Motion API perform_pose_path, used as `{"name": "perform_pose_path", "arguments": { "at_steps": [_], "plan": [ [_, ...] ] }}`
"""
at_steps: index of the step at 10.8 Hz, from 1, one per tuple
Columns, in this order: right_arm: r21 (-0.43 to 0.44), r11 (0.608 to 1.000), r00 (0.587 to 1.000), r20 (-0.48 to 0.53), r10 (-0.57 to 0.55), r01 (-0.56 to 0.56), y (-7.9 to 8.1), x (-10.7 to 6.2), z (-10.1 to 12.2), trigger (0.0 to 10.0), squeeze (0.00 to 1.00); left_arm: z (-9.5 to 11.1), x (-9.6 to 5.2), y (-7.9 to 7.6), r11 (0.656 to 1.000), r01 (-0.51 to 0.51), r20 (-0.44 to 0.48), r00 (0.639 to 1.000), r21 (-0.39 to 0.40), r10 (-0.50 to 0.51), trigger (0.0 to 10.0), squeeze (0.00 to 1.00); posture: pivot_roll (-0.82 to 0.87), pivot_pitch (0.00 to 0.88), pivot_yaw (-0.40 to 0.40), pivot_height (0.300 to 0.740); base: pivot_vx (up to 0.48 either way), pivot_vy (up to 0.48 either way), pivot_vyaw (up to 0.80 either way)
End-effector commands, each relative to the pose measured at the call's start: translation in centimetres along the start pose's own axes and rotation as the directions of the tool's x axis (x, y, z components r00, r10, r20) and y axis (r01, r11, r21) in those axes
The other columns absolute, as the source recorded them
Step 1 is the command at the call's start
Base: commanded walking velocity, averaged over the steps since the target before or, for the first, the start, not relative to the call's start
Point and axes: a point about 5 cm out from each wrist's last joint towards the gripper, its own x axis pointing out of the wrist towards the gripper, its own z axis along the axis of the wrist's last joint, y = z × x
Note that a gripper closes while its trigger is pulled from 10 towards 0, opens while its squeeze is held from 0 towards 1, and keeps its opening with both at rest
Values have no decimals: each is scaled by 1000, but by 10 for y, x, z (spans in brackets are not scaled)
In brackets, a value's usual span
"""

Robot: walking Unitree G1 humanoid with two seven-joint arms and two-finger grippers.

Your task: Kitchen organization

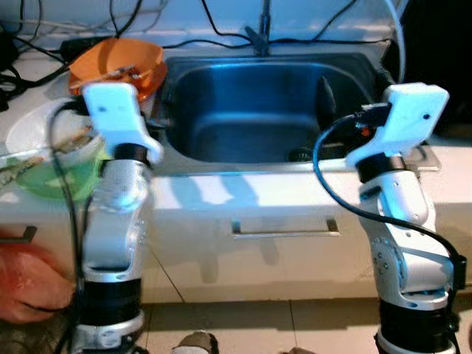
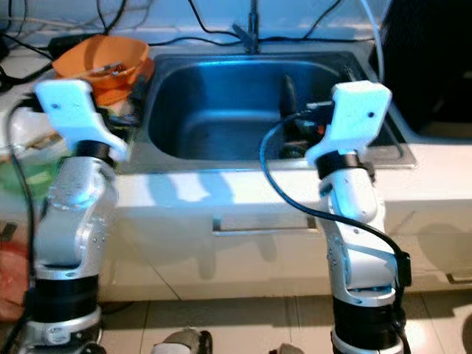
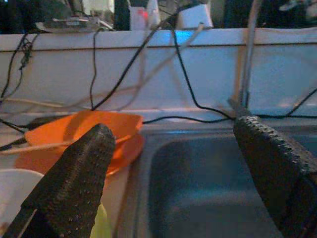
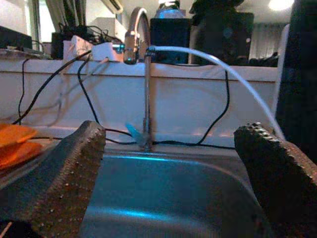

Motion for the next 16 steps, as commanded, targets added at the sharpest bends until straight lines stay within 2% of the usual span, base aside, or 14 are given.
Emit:
{"name": "perform_pose_path", "arguments": {
  "at_steps": [1, 3, 6, 7, 11, 14, 16],
  "plan": [
    [10, 1000, 1000, -1, 5, -5, 2, -3, 1, 10000, 0, -8, -4, 3, 1000, -10, -32, 999, 24, 10, 10000, 0, 35, 96, 15, 740, 0, 0, 0],
    [28, 1000, 999, -31, 8, -7, 5, -8, -6, 10000, 0, -21, -16, 7, 999, -16, -87, 996, 52, 21, 10000, 0, 50, 115, 7, 740, 0, 0, 0],
    [52, 998, 994, -103, 23, -17, 10, -22, -16, 10000, 0, -26, -35, 10, 997, -11, -136, 990, 71, 20, 10000, 0, 67, 197, -11, 740, 0, 0, 0],
    [59, 998, 993, -116, 23, -16, 11, -24, -17, 10000, 0, -23, -38, 9, 998, -9, -134, 991, 69, 18, 10000, 0, 73, 218, -11, 740, 0, 0, 0],
    [56, 998, 996, -90, 26, -21, 9, -14, -10, 10000, 0, 11, -24, 3, 995, 24, -2, 1000, 93, -24, 10000, 0, 78, 232, -8, 740, 0, 0, 0],
    [56, 998, 996, -91, 15, -10, 8, -15, -10, 10000, 0, 6, -27, 0, 997, 28, -18, 999, 77, -27, 10000, 0, 61, 222, -17, 740, 84, 0, 0],
    [37, 999, 997, -72, 43, -40, 10, -9, -6, 10000, 0, 5, -23, -1, 998, 19, -15, 1000, 67, -18, 10000, 0, 52, 202, -21, 740, 311, 0, 0]
  ]
}}
